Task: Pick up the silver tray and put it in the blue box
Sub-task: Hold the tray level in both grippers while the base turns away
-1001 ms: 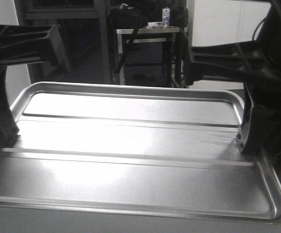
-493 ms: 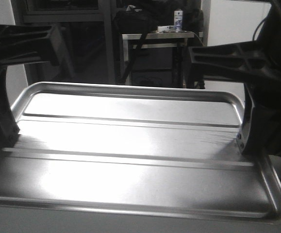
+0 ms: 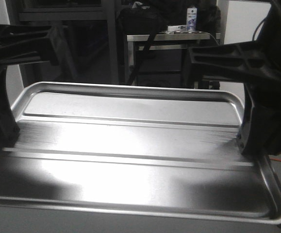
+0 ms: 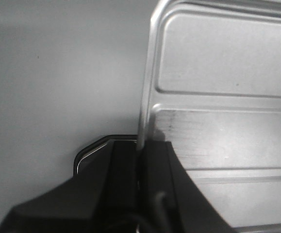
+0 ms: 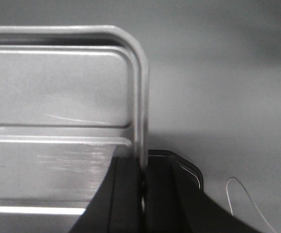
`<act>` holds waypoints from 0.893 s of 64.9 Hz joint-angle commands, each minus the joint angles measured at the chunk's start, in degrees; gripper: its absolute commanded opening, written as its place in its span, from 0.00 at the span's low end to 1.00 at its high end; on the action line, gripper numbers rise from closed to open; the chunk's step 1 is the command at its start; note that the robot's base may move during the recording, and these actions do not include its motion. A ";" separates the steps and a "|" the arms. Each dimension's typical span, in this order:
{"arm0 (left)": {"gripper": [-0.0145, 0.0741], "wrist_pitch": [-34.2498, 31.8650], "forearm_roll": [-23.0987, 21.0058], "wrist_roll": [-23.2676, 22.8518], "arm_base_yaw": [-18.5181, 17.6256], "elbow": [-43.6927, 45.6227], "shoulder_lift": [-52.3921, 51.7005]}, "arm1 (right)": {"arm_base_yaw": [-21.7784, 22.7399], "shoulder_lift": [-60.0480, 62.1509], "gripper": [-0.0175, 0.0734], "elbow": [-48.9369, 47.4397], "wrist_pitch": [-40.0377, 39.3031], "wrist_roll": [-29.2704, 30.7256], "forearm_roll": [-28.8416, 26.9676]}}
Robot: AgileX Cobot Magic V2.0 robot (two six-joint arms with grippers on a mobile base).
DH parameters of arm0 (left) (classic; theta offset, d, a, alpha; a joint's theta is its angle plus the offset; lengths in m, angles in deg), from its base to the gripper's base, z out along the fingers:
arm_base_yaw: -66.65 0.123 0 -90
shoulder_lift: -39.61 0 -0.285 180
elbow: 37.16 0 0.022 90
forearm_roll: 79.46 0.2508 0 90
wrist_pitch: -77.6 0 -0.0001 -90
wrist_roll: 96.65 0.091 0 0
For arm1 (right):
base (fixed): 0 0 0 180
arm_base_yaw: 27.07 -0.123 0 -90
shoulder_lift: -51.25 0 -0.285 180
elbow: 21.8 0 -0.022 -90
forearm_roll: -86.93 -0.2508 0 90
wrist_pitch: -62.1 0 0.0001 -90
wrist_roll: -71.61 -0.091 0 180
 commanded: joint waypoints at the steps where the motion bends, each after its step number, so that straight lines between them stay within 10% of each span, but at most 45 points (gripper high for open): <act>1: 0.05 1.05 2.59 -0.71 -0.20 1.34 -1.43 | 0.25 1.62 0.25 -1.13 2.41 0.21 2.73; 58: 0.05 1.05 2.59 -0.71 -0.20 1.34 -1.43 | 0.25 1.62 0.25 -1.13 2.41 0.21 2.73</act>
